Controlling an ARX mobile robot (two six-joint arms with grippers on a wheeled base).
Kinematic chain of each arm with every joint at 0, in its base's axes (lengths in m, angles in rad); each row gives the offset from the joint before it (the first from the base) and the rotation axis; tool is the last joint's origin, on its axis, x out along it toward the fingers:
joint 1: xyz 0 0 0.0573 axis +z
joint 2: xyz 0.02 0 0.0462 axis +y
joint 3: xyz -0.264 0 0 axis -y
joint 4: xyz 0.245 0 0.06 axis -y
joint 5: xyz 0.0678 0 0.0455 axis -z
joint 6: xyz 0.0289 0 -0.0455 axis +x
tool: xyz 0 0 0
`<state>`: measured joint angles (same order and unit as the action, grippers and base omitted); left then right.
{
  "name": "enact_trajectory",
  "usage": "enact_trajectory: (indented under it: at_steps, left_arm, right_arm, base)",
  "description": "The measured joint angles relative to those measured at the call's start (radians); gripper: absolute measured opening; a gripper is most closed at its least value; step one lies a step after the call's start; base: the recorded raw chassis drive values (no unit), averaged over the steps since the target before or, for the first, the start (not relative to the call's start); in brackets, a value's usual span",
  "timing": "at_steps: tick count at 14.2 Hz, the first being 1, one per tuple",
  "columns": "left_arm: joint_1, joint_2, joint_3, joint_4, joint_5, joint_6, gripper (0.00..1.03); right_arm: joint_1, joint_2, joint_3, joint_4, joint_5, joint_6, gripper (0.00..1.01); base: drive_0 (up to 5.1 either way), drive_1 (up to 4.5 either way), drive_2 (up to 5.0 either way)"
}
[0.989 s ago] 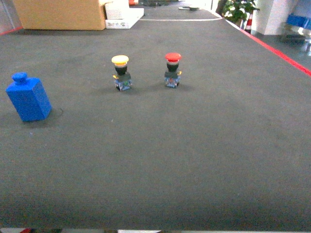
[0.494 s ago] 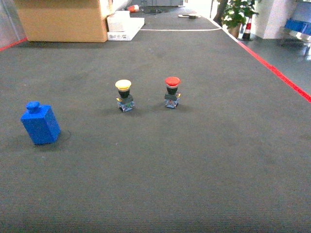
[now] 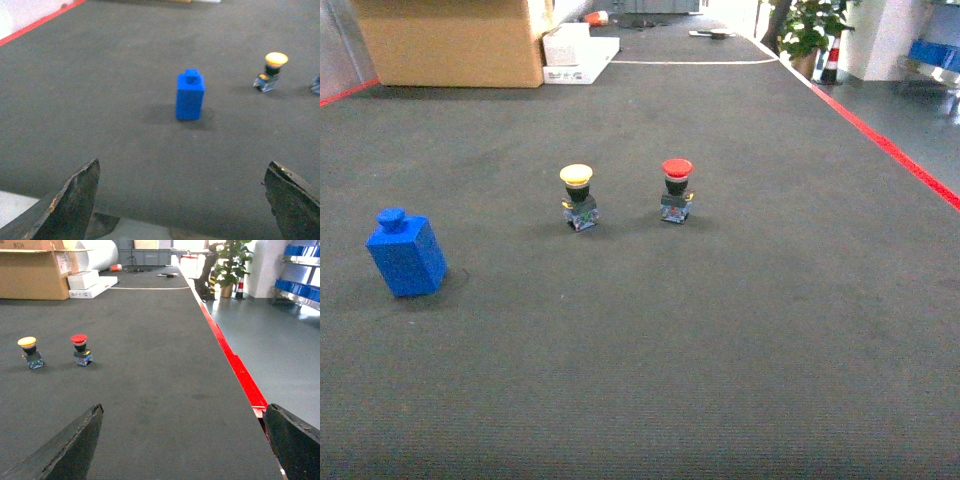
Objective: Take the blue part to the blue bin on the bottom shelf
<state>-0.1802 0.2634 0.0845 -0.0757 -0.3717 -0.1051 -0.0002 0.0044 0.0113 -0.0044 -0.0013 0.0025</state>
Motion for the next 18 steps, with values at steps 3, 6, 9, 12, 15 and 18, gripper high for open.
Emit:
enact_trajectory:
  at_steps: [3,6,9,12,15,18]
  left_arm:
    - [0.105,0.463,0.019,0.452,-0.055,-0.008,0.98]
    - [0.115,0.951,0.138,0.8,0.034,-0.022,0.98]
    - [0.106,1.157,0.228,0.852,0.074,-0.033,0.98]
    - [0.105,1.32,0.341,0.896,0.118,-0.047,0.98]
    - [0.099,1.476,0.42,0.918,0.128,-0.045,0.98]
    - [0.099,1.593,0.511,0.924,0.105,-0.045,0.98]
  right_arm:
    - [0.0,0.0,0.0,-0.001,0.002,0.0,0.98]
    - [0.0,0.0,0.0,-0.001,0.002,0.001,0.98]
    - [0.0,0.0,0.0,-0.001,0.002,0.001,0.98]
    - [0.0,0.0,0.0,-0.001,0.002,0.001,0.98]
    - [0.0,0.0,0.0,0.0,0.002,0.001,0.98]
    - [0.0,0.0,0.0,-0.001,0.002,0.0,0.98]
  base:
    - [0.0,0.0,0.0]
    - [0.0,0.0,0.0]
    - [0.0,0.0,0.0]
    - [0.0,0.0,0.0]
    - [0.0,0.0,0.0]
    - [0.0,0.0,0.0]
